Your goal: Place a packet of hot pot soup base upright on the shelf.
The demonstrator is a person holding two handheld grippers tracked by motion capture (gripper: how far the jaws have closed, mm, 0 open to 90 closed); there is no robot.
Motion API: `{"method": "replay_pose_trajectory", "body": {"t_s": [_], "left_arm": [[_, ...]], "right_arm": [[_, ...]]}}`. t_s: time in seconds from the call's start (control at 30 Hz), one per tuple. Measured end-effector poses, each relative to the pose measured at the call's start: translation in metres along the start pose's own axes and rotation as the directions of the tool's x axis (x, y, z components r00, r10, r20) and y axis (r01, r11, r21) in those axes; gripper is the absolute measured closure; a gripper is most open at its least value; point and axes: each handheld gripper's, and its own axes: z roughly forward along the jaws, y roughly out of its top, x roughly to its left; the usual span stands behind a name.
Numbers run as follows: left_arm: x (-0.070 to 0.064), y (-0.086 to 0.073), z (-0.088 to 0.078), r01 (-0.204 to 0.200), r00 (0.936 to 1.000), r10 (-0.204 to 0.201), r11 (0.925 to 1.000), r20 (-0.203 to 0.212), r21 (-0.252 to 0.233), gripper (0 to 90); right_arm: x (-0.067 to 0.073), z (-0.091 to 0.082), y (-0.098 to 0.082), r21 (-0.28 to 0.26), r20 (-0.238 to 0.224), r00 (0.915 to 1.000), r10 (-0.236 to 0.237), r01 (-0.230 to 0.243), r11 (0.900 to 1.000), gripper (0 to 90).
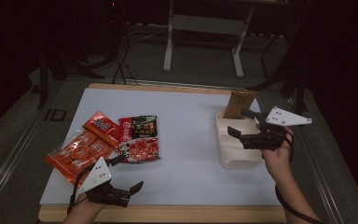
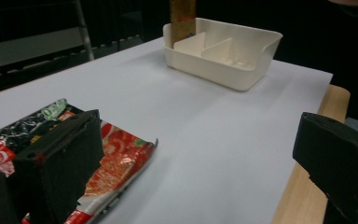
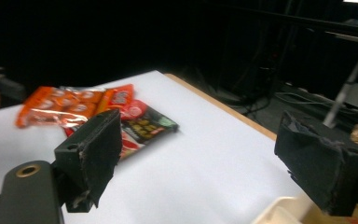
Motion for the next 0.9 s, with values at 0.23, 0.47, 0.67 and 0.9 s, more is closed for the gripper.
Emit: {"method": "replay_pose_trajectory", "body": {"t_s": [0.23, 0.47, 0.67, 0.9], "left_arm": [[0.018, 0.015, 0.005, 0.014, 0.9999, -0.014, 0.9997, -0.001, 0.019, 2.4], [0.028, 0.028, 0.022, 0.003, 0.9988, 0.003, 0.9930, -0.050, 0.118, 2.3], [0.044, 0.034, 0.035, 0.058, 0.9940, -0.043, 0.9876, -0.100, 0.146, 2.7], [0.079, 0.045, 0.052, 0.096, 0.9871, -0.074, 0.9843, -0.142, 0.148, 2.8]], "right_arm": [[0.019, -0.002, -0.012, 0.001, -0.072, 0.9974, 0.001, 0.000, 1.000, 11.3], [0.033, -0.003, -0.020, -0.014, -0.093, 0.9956, 0.007, -0.008, 1.000, 10.4], [0.040, -0.004, -0.023, -0.020, -0.112, 0.9937, -0.001, -0.001, 1.000, 10.7], [0.048, -0.004, -0.024, -0.025, -0.120, 0.9925, -0.023, 0.020, 0.999, 12.8]]}}
